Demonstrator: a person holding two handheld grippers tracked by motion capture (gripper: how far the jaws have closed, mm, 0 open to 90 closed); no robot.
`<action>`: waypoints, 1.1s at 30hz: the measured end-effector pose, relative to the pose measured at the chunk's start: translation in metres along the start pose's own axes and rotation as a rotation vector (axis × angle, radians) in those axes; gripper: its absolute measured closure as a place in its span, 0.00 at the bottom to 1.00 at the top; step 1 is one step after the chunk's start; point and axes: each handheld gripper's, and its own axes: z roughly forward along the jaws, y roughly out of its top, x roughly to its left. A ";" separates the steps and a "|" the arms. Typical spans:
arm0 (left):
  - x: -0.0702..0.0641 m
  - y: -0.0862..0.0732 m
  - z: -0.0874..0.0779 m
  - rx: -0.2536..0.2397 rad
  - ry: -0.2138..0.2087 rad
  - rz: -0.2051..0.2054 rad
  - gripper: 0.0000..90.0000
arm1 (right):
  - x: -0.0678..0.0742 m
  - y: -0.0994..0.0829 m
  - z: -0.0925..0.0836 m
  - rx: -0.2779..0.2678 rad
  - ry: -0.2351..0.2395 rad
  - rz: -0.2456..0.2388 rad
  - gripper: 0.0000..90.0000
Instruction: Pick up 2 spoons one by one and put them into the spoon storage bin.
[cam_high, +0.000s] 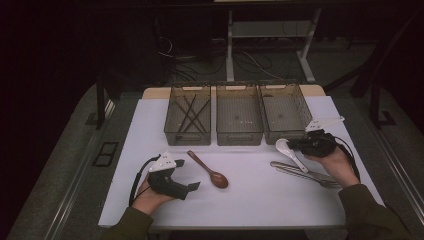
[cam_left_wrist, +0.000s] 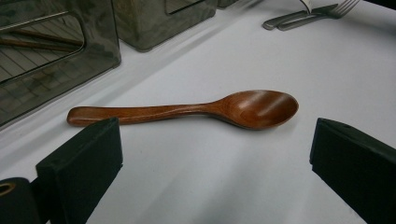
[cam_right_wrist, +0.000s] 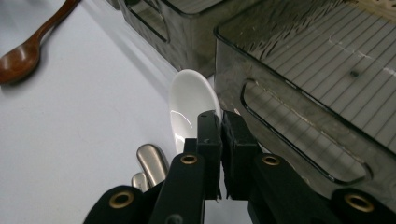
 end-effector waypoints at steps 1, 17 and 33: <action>0.000 0.000 0.000 0.000 0.000 0.000 0.02 | 0.000 0.001 0.000 0.000 0.002 0.002 0.95; -0.001 0.000 0.000 -0.008 -0.003 -0.004 0.01 | 0.004 0.027 -0.003 -0.046 0.000 -0.008 0.95; -0.002 0.000 0.000 -0.012 -0.011 -0.007 0.01 | 0.010 0.090 0.014 -0.106 0.008 -0.022 0.95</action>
